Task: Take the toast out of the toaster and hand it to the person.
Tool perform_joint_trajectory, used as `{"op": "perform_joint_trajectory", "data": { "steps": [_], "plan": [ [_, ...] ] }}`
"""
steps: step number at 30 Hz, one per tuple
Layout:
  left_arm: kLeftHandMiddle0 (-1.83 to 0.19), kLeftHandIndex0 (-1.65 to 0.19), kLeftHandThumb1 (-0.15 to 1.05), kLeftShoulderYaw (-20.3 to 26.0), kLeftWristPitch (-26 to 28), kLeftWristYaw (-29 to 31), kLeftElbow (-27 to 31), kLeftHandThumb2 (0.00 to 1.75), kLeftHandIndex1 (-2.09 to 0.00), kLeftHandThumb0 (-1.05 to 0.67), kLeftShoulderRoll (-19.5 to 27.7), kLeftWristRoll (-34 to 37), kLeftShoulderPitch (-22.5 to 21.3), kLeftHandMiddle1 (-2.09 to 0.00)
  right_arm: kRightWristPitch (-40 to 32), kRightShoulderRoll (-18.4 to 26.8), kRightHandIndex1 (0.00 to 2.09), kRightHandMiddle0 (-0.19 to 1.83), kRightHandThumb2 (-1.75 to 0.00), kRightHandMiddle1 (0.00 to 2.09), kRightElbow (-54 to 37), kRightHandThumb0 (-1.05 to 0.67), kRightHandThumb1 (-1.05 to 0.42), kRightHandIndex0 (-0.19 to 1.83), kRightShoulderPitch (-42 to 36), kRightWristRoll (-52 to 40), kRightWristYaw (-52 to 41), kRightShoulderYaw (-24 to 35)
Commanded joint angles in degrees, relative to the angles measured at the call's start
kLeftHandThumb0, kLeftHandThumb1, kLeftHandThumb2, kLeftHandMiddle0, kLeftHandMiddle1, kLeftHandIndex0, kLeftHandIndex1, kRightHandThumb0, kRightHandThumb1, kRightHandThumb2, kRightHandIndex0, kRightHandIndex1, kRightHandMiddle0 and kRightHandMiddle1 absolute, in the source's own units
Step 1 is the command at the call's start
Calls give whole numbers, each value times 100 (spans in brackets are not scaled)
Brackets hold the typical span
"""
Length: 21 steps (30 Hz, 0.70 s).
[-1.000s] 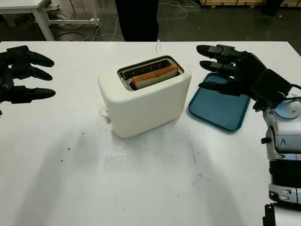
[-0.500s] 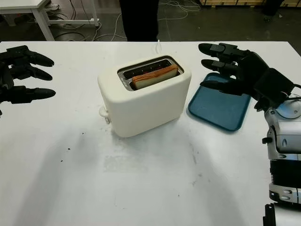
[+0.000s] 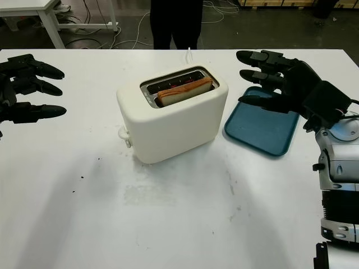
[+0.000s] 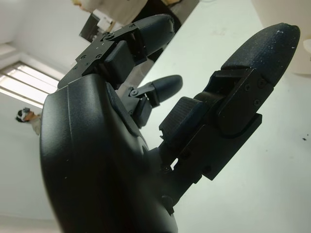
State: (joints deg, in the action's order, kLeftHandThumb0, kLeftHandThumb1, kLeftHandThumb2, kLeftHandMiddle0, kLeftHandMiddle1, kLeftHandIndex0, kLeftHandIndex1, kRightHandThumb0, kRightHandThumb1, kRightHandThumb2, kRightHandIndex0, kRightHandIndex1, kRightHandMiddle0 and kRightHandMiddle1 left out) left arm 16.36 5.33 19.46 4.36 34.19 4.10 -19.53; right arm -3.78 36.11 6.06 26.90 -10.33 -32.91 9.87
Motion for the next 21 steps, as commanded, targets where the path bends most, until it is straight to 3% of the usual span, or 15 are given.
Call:
{"op": "perform_joint_trajectory", "data": {
  "steps": [1, 21],
  "plan": [
    [-60, -61, 54, 45, -38, -59, 66, 0, -89, -105, 0, 0, 46, -103, -7, -30, 4, 44, 0, 1, -67, -63, -80, 43, -30, 3, 42, 23],
    [-60, -61, 54, 56, -49, -43, 49, 0, -88, -105, -19, 46, 59, -103, 16, -26, 5, 44, 0, 1, -95, -61, -80, 43, -47, 22, 42, 21]
  ]
}}
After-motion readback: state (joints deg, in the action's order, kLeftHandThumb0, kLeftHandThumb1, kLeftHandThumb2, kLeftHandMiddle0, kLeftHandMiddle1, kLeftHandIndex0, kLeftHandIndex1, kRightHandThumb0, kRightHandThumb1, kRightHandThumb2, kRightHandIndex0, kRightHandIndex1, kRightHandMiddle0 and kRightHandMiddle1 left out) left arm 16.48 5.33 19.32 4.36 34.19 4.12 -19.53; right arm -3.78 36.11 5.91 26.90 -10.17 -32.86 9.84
